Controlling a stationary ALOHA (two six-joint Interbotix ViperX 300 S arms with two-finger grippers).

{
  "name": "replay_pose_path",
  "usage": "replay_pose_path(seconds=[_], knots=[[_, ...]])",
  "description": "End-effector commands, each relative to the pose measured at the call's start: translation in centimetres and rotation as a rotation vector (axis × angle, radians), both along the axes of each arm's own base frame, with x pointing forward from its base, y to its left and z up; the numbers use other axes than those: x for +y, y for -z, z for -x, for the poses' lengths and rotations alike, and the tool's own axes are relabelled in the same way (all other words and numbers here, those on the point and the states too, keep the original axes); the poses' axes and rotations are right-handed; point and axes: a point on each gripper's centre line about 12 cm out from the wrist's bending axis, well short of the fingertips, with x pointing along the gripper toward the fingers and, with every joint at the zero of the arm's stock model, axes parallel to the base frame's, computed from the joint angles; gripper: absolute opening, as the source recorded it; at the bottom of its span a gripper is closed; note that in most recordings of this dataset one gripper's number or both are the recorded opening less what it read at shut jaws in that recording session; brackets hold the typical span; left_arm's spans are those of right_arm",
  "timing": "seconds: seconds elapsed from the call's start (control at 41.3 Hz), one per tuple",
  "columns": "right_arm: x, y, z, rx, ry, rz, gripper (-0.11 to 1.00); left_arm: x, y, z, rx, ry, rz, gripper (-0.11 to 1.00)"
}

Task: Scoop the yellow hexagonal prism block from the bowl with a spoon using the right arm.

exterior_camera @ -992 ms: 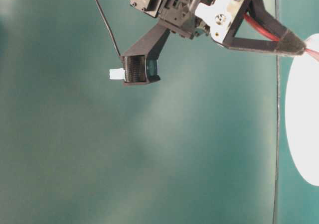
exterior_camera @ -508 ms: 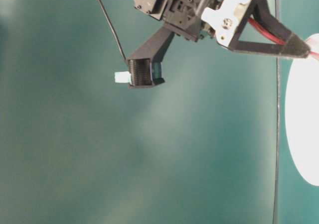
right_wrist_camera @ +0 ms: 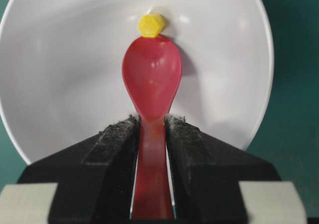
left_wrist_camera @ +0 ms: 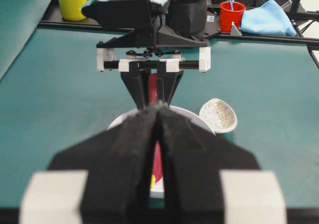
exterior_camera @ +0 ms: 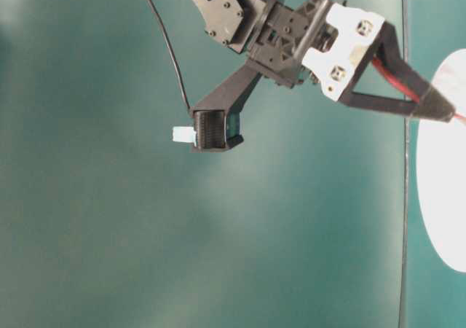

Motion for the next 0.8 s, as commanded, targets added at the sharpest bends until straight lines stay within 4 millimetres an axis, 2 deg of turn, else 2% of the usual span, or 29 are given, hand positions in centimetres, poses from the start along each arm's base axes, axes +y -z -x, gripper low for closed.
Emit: replay_pose_path(seconds=[0.0,0.411,0.774], knots=[[-0.4,-1.7,-1.0,-0.066,0.011,0.018,0.26,0.0,-1.2,-0.2,-0.034,0.000,-0.001,0.00],[-0.9,-2.5,-2.1,-0.147,0.042,0.047,0.26,0.0,-1.3,-0.2,-0.042,0.000,0.000,0.00],[-0.8,-1.9,-1.3,-0.146,0.056,0.045,0.26,0.0,-1.3,-0.3,-0.040,-0.002,0.004,0.00]])
